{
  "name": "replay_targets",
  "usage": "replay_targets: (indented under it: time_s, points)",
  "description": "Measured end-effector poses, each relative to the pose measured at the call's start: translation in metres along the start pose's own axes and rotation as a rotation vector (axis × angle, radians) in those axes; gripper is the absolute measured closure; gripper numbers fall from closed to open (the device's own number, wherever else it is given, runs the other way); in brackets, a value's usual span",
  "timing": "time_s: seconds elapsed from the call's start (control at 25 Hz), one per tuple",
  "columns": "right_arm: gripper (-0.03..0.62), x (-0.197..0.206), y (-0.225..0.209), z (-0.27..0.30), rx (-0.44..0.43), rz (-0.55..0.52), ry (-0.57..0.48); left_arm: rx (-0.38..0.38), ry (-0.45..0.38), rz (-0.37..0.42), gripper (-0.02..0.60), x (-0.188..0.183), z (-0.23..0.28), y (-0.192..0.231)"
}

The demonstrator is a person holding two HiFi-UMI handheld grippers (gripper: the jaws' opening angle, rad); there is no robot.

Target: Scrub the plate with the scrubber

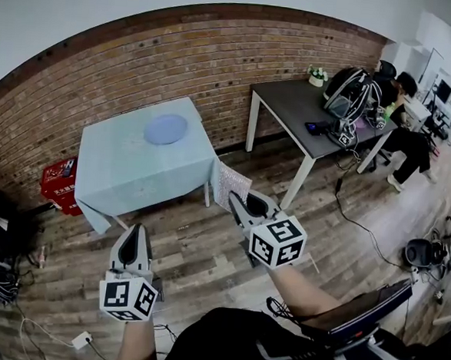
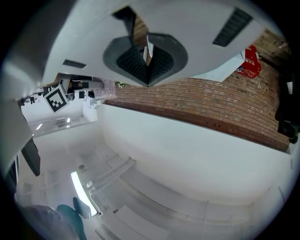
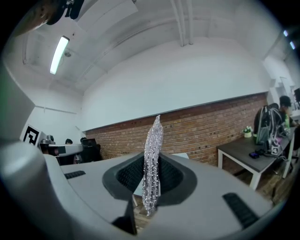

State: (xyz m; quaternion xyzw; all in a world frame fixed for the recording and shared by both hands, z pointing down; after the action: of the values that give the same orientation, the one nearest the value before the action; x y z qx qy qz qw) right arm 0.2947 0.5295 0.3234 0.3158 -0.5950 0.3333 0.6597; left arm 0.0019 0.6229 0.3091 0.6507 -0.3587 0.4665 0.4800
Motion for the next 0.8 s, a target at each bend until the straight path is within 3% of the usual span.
replay_targets:
  time_s: [0.32,0.56,0.8]
  points:
    - [0.520,0.012,0.026,0.024,0.009,0.023,0.023,0.058,0.012,-0.015,0.572,0.002,-0.004,0.036]
    - [0.520,0.014,0.031,0.055,-0.013,-0.011,0.039,0.046,0.014,-0.024,0.572,0.003,0.013,0.062]
    - [0.520,0.010,0.012,0.119,-0.043,-0.011,0.039,-0.013,0.009,-0.023,0.572,0.001,0.059,0.093]
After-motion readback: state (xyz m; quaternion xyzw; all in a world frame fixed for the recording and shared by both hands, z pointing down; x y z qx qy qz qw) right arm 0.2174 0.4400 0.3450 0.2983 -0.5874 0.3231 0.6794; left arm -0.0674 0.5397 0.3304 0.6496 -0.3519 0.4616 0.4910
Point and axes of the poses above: the fingertips, and each gripper's own axes: z forward along the fingers, y to its left, x out of its underside, the point moved 9 cm from there along -z, backward along the fingers, and after that the axes turned 9 degrees about -z, right-handed, at the moved point
